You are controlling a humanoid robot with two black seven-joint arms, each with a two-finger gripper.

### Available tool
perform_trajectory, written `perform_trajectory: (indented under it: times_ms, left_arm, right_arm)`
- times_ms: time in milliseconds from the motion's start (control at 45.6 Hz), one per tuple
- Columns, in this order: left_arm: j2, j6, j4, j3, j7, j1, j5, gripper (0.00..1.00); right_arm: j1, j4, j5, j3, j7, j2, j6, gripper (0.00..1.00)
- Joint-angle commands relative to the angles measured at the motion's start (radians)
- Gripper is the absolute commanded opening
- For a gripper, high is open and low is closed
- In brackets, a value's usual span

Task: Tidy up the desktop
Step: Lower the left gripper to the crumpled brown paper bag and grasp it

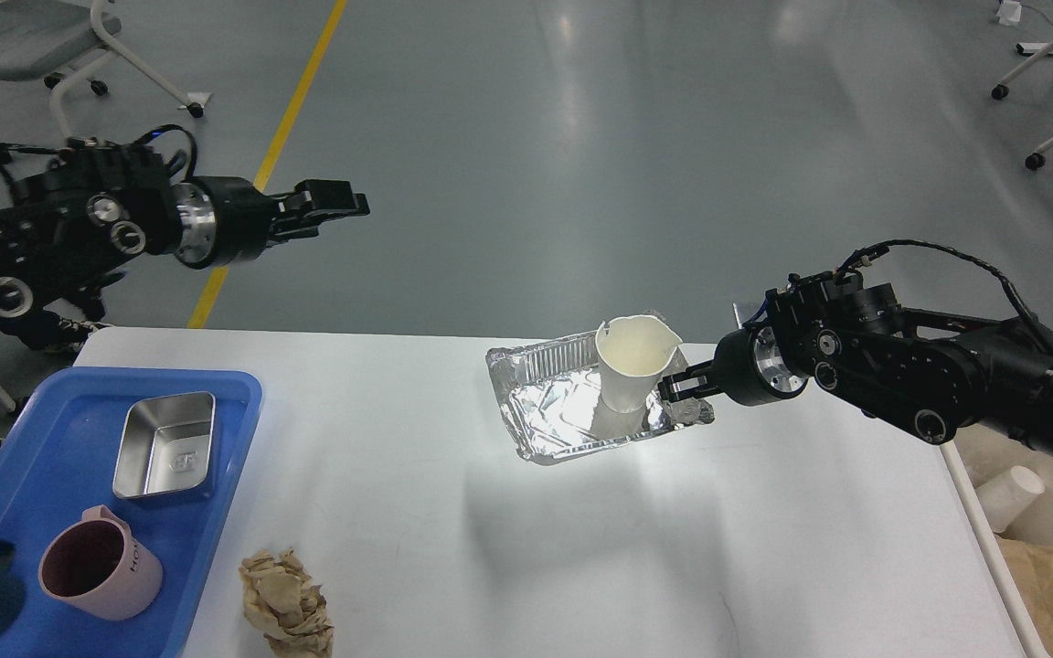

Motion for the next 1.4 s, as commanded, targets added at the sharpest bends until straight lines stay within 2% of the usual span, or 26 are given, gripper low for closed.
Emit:
perform_trajectory:
  times_ms: [0,329,504,702,877,1118,1381]
  left_arm:
    - [0.199,0.084,-0.207,0.002,0.004,0.043,0.003,0.79]
    - [0.621,0.159,-0.515,-0.002,0.003,0.272,0.014,0.79]
    - [0.729,0.167,-0.604,-0.001,-0.002,0.381,0.012,0.79]
    - [0.710,0.190,-0.609,0.001,-0.002,0.491,0.015,0.79]
    - [0.599,0.228,-0.608,0.002,0.006,0.507,0.017,0.79]
    - [0.442,0.236,-0.608,0.008,0.006,0.520,0.023,0.96]
    - [0.416,0.232,-0.608,0.022,0.010,0.546,0.024,0.96]
  right_arm:
    - [0.000,-0.001,0.001,0.000,0.000,0.000,0.000,0.00]
    - [-0.001,0.001,0.001,-0.002,0.002,0.002,0.000,0.00]
    - [-0.006,0.001,0.001,-0.002,0.002,0.002,0.000,0.00]
    - [-0.009,0.001,0.002,-0.002,0.002,-0.009,0.000,0.00]
    - [-0.011,0.002,0.002,-0.002,0.002,-0.009,0.000,0.00]
    - [-0.012,0.002,0.002,-0.003,0.002,-0.012,0.000,0.00]
    - [-0.018,0.001,0.001,-0.003,0.002,-0.005,0.000,0.00]
